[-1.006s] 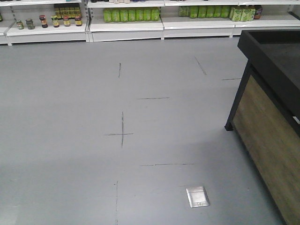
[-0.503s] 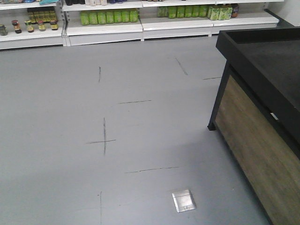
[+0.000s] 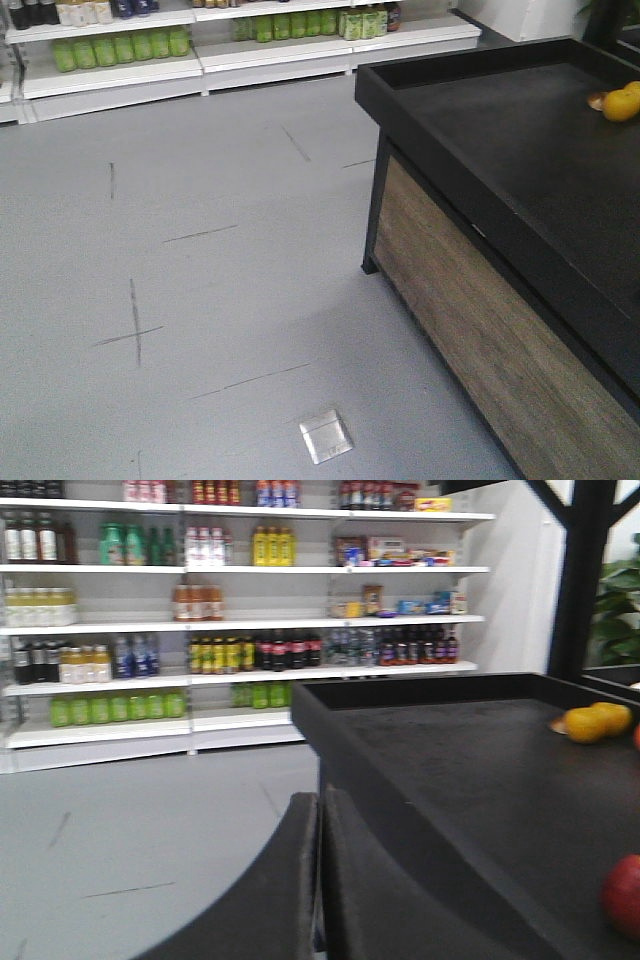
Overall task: Pick three apples into basket with both arms
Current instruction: 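Drive the base forward along the aisle toward the fruit tables, then turn the base to face the light-blue basket on the fruit table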
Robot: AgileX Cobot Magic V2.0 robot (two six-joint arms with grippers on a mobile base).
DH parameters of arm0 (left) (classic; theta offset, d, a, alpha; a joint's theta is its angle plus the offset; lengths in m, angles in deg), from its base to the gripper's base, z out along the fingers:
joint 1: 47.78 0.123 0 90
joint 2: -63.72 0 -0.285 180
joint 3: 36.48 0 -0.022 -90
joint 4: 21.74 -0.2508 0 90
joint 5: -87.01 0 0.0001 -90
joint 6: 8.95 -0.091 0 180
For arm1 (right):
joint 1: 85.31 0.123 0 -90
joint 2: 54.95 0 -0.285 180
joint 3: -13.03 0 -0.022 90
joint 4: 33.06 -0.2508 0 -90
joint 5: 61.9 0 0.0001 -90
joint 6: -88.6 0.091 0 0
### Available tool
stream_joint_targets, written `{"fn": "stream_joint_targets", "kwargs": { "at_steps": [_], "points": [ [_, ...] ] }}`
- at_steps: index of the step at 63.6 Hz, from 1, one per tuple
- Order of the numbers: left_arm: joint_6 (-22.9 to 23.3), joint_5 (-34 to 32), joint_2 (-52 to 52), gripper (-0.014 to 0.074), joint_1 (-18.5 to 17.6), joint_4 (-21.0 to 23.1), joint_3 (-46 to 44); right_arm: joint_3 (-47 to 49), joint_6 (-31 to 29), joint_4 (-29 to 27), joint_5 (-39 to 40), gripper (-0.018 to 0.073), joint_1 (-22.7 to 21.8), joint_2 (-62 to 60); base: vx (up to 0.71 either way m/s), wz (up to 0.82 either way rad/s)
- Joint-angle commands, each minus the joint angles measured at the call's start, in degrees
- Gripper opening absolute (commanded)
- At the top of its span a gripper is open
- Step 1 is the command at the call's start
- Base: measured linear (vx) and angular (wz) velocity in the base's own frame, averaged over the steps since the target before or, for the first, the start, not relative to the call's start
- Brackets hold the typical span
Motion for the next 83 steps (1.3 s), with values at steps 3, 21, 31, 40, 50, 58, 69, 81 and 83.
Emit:
{"fn": "stream_joint_targets", "kwargs": {
  "at_steps": [3, 21, 31, 40, 50, 58, 69, 81, 83],
  "points": [
    [0.4, -4.0, 0.9, -0.0006, 0.0, 0.5, 0.2, -0.8, -0.4, 0.6, 4.4, -0.0008, -0.5, -0.7, 0.11, -0.45],
    [0.4, -4.0, 0.9, -0.0006, 0.0, 0.5, 0.2, -0.8, -0.4, 0.6, 4.4, -0.0008, -0.5, -0.7, 0.11, -0.49],
    [0.4, -4.0, 0.9, -0.0006, 0.0, 0.5, 0.2, -0.8, -0.4, 0.6, 4.4, -0.0008, -0.5, -0.7, 0.12, -0.55],
    [0.4, -4.0, 0.9, -0.0006, 0.0, 0.5, 0.2, -0.8, -0.4, 0.6, 4.4, -0.0008, -0.5, -0.7, 0.13, -0.57],
    [0.4, -4.0, 0.9, -0.0006, 0.0, 0.5, 0.2, -0.8, -0.4, 0.6, 4.4, -0.0008, -0.5, -0.7, 0.13, -0.58],
    [0.4, -4.0, 0.9, -0.0006, 0.0, 0.5, 0.2, -0.8, -0.4, 0.6, 4.4, -0.0008, -0.5, -0.7, 0.13, -0.59],
    [0.4, -4.0, 0.9, -0.0006, 0.0, 0.5, 0.2, -0.8, -0.4, 0.6, 4.4, -0.0008, -0.5, -0.7, 0.14, -0.58],
    [0.4, -4.0, 0.9, -0.0006, 0.0, 0.5, 0.2, -0.8, -0.4, 0.6, 4.4, -0.0008, -0.5, -0.7, 0.14, -0.53],
    [0.4, -4.0, 0.9, -0.0006, 0.0, 0.5, 0.2, -0.8, -0.4, 0.6, 4.4, -0.0008, -0.5, -0.7, 0.13, -0.50]
  ]
}}
